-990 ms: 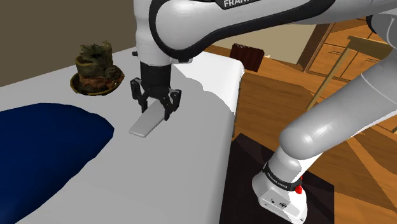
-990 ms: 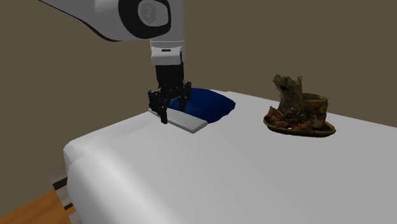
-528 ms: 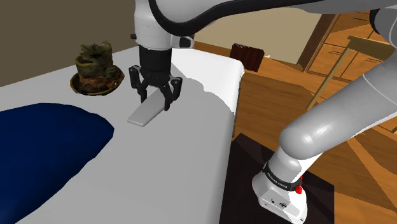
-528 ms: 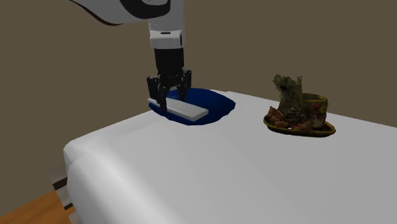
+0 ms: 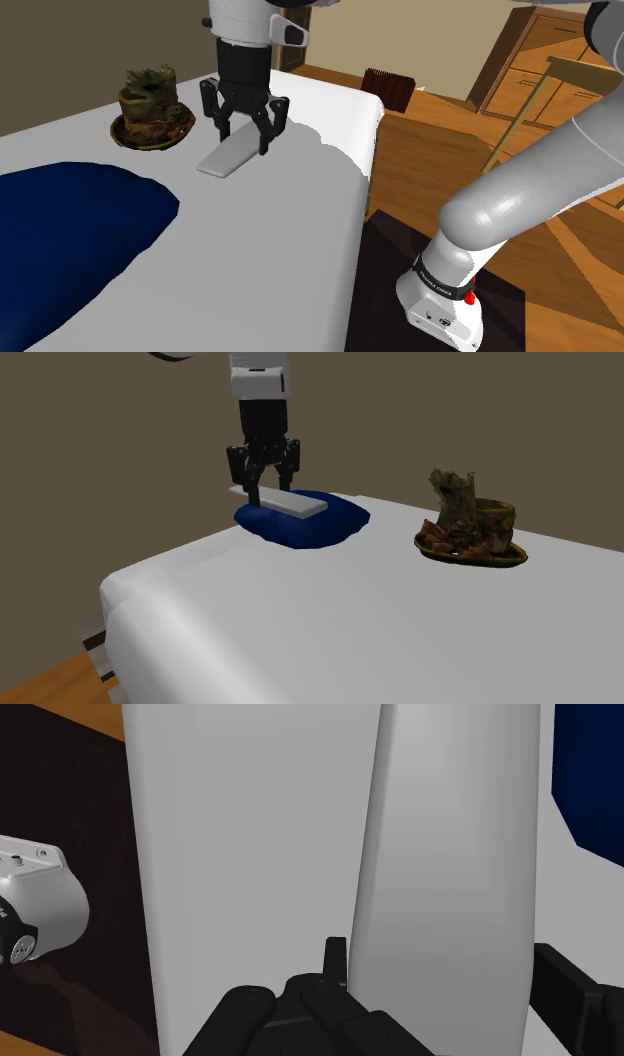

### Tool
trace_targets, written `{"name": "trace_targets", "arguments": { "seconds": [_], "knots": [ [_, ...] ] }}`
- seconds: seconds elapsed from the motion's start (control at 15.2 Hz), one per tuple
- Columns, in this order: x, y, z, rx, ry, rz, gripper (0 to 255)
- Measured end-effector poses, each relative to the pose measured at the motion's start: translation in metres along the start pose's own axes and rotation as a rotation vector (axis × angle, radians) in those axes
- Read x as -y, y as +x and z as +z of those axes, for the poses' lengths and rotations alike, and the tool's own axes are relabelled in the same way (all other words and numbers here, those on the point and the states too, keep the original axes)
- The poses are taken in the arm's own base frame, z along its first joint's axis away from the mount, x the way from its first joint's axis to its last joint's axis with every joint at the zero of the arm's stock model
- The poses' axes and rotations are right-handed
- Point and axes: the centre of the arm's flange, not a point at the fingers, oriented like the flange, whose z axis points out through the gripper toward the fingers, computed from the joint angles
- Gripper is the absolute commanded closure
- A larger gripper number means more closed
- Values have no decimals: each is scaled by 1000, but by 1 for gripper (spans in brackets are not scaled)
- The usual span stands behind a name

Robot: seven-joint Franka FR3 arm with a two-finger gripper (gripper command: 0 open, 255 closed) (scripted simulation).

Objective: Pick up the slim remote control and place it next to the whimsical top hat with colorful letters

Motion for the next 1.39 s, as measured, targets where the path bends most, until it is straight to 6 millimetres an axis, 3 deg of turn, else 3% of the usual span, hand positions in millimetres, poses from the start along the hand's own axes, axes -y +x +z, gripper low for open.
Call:
{"name": "trace_targets", "arguments": {
  "seconds": [1.19,1.39],
  "knots": [
    [1,1,-95,0,0,0,255],
    [17,25,-99,0,0,0,255]
  ]
}}
